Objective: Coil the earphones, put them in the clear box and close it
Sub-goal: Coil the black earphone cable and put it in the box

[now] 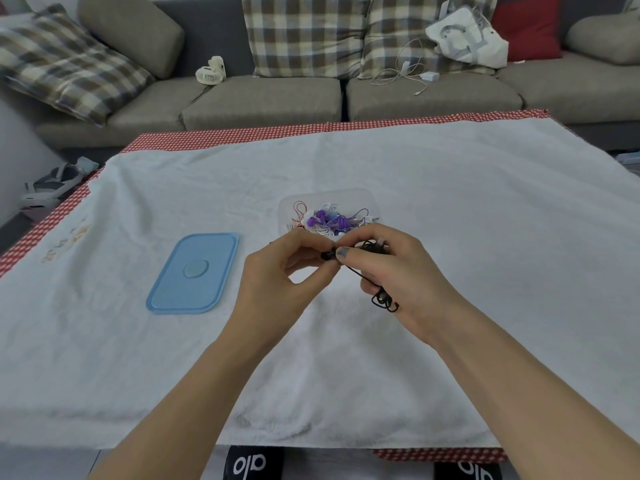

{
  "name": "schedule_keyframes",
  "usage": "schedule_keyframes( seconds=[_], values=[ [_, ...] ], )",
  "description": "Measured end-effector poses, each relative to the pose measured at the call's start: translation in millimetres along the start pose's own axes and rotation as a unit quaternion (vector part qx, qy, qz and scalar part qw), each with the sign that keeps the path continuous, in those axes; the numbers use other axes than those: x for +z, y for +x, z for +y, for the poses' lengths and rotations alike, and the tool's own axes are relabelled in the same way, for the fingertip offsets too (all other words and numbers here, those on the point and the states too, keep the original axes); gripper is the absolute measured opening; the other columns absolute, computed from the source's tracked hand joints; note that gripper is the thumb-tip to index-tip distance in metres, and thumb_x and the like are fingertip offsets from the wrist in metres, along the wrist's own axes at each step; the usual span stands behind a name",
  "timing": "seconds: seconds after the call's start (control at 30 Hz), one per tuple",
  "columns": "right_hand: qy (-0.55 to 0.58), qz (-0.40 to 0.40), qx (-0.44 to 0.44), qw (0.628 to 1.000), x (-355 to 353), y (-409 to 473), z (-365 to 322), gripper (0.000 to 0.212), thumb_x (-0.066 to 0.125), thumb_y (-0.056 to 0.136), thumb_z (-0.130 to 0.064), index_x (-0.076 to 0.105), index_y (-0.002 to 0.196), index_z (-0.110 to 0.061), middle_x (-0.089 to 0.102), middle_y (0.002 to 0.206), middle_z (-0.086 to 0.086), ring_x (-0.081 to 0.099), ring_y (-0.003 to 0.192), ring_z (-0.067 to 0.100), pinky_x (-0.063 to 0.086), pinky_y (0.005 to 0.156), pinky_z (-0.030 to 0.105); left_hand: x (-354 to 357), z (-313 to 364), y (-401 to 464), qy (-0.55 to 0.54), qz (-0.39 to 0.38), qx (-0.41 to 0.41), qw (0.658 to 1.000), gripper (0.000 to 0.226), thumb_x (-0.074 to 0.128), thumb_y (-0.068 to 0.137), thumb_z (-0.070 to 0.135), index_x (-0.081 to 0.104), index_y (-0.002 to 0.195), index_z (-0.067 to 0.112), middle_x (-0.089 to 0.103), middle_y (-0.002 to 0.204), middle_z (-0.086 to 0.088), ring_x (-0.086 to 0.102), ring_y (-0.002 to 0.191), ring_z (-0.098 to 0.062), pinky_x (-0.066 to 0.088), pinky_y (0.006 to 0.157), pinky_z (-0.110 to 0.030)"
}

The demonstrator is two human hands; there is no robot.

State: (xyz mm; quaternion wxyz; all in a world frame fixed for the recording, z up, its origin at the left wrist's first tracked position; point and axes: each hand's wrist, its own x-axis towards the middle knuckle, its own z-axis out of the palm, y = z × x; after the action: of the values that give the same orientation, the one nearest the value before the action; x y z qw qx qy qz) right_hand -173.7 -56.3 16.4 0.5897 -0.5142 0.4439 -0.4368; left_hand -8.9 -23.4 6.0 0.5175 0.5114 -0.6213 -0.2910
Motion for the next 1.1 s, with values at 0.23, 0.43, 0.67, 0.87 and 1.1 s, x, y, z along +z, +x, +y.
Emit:
schedule_keyframes(
  seconds=[0.23,0.43,0.67,0.87,1.1],
  values=[
    [0.01,-0.005,-0.008,1.0,0.8,-0.6,-0.6,0.004,0.068,0.09,-0.01,0.072,0.089,-0.011,0.069,0.078,0.016,0.044,0.059,0.015,0.033,0.05,0.027,-3.3,1.1,-0.6,0.013,-0.013,0.012,1.0,0.023,0.069,0.091,-0.005,0.072,0.102,0.015,0.078,0.094,0.01,0.075,0.095,-0.009,0.055,0.088,-0.017],
    [0.038,-0.032,0.027,0.998,-1.1,1.1,-2.5,0.005,0.063,0.092,-0.006,0.069,0.091,-0.007,0.061,0.067,0.005,0.031,0.047,0.013,0.03,0.047,0.026,-5.8,1.7,-0.2,0.034,-0.019,0.028,0.999,0.02,0.075,0.089,0.001,0.073,0.098,0.018,0.078,0.091,0.01,0.076,0.091,-0.009,0.056,0.086,-0.016],
    [0.06,-0.068,0.054,0.994,-7.0,-0.4,-6.4,0.003,0.064,0.091,-0.003,0.064,0.094,-0.002,0.058,0.07,0.009,0.03,0.049,0.013,0.029,0.048,0.024,-10.1,1.3,1.3,0.043,-0.047,0.026,0.998,0.012,0.075,0.09,0.005,0.073,0.097,0.014,0.077,0.092,0.005,0.075,0.09,-0.01,0.055,0.084,-0.017],
    [0.091,-0.111,0.076,0.987,-8.7,-3.5,-9.8,0.013,0.061,0.093,-0.002,0.06,0.081,-0.006,0.055,0.068,0.008,0.033,0.051,0.013,0.03,0.049,0.023,-13.2,6.4,1.8,-0.121,-0.089,-0.075,0.986,0.004,0.069,0.091,0.002,0.07,0.093,0.005,0.075,0.084,-0.006,0.071,0.081,-0.014,0.056,0.083,-0.024],
    [0.146,-0.128,0.091,0.977,-4.0,-3.9,-11.7,0.015,0.059,0.094,-0.001,0.058,0.08,-0.006,0.054,0.067,0.007,0.032,0.049,0.011,0.03,0.047,0.021,-11.0,6.0,1.4,-0.204,-0.078,-0.07,0.973,0.014,0.072,0.088,0.003,0.06,0.088,0.011,0.071,0.084,-0.006,0.067,0.078,-0.018,0.053,0.079,-0.026]
  ],
)
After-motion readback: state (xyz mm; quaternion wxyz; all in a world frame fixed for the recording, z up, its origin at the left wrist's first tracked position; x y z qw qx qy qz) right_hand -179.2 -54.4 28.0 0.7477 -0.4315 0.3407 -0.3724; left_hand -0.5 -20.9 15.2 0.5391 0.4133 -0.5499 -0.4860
